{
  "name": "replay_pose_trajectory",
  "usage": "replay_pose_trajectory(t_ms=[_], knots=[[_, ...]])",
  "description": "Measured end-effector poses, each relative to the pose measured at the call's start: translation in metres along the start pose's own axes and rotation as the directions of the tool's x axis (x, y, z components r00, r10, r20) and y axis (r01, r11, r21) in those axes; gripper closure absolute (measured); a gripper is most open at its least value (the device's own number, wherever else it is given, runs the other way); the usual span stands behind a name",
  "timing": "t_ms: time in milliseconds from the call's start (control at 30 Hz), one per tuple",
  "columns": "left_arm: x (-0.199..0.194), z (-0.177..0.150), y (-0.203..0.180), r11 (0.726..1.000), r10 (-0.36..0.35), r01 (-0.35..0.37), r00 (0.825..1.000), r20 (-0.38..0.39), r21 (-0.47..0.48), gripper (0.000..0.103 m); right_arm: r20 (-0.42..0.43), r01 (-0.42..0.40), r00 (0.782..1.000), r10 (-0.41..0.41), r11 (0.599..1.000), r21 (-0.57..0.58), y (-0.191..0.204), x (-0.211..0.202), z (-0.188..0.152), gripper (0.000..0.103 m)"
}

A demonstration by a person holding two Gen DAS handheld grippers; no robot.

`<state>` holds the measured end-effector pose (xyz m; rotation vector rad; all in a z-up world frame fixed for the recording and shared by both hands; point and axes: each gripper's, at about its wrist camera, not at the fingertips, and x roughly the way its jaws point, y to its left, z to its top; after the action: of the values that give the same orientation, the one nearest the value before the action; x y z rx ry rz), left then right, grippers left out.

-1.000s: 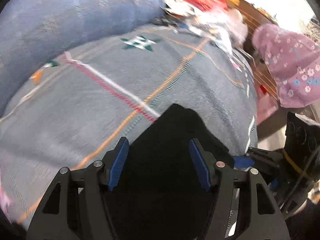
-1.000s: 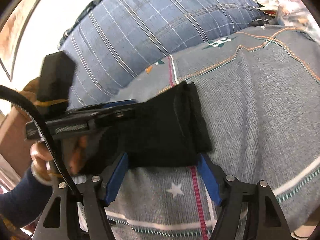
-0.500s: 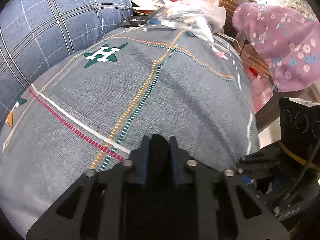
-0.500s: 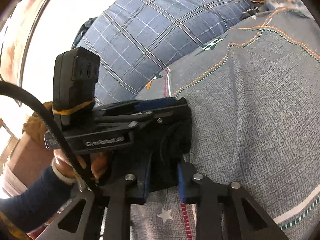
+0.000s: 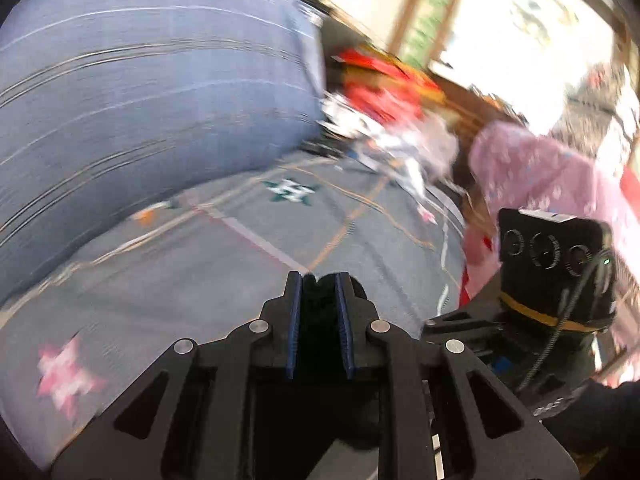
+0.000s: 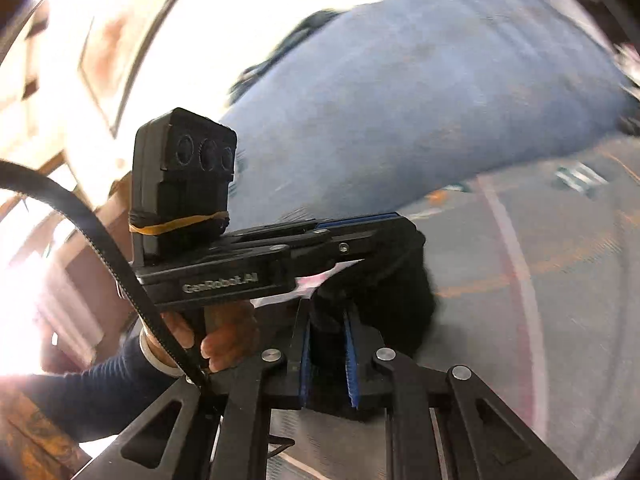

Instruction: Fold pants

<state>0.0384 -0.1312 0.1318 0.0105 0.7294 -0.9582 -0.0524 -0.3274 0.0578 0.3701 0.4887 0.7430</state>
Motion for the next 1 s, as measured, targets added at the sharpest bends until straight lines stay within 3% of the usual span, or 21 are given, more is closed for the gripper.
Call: replay_pose_trajectory(t_ms=[167, 267, 300, 467, 533, 567, 633, 667, 700, 767, 867, 1000], knots=[[-0.045, -0.055, 0.058, 0.976, 0.144, -0.144, 0.989, -0.016, -0.163, 0.088, -0.111, -0.130, 0.986, 0.122, 0.990, -0.064, 0.039, 0.074, 0.000, 0.090], [-0.064, -0.096, 0.091, 0.936, 0.203, -0.208, 0.978, -0.046, -0.283, 0.088, -0.238, -0.223, 0.949, 0.207, 0.974, -0.043, 0.059, 0.140, -0.026, 0.090], [-0.069, -0.104, 0.097, 0.926, 0.214, -0.220, 0.975, -0.052, -0.306, 0.088, -0.303, -0.222, 0.933, 0.195, 0.973, -0.058, 0.068, 0.167, -0.041, 0.090], [-0.094, -0.135, 0.111, 0.886, 0.214, -0.205, 0.976, -0.026, -0.416, 0.087, -0.437, -0.233, 0.880, 0.188, 0.971, -0.052, 0.082, 0.206, -0.067, 0.089], [-0.097, -0.137, 0.108, 0.885, 0.206, -0.193, 0.978, -0.015, -0.425, 0.076, -0.460, -0.228, 0.871, 0.169, 0.971, -0.074, 0.085, 0.189, -0.067, 0.089], [-0.098, -0.136, 0.104, 0.886, 0.200, -0.185, 0.980, -0.009, -0.425, 0.062, -0.444, -0.248, 0.875, 0.191, 0.966, -0.075, 0.085, 0.174, -0.065, 0.089], [-0.096, -0.135, 0.097, 0.890, 0.174, -0.150, 0.985, 0.017, -0.430, 0.044, -0.379, -0.290, 0.894, 0.238, 0.953, -0.087, 0.086, 0.133, -0.053, 0.085], [-0.095, -0.134, 0.093, 0.891, 0.159, -0.129, 0.987, 0.032, -0.435, 0.043, -0.347, -0.292, 0.907, 0.240, 0.951, -0.104, 0.085, 0.115, -0.050, 0.075], [-0.091, -0.132, 0.088, 0.892, 0.146, -0.114, 0.989, 0.040, -0.438, 0.043, -0.295, -0.256, 0.933, 0.208, 0.957, -0.137, 0.079, 0.095, -0.043, 0.057], [-0.074, -0.127, 0.078, 0.892, 0.149, -0.132, 0.989, 0.004, -0.432, 0.043, -0.223, -0.147, 0.969, 0.109, 0.976, -0.162, 0.065, 0.077, -0.036, 0.045], [-0.047, -0.123, 0.065, 0.893, 0.191, -0.210, 0.978, -0.086, -0.397, 0.043, -0.186, -0.056, 0.982, 0.045, 0.997, -0.055, 0.034, 0.069, -0.028, 0.045], [-0.010, -0.120, 0.049, 0.888, 0.252, -0.291, 0.956, -0.152, -0.357, 0.043, -0.127, -0.043, 0.991, 0.049, 0.998, 0.050, 0.008, 0.065, -0.028, 0.045]])
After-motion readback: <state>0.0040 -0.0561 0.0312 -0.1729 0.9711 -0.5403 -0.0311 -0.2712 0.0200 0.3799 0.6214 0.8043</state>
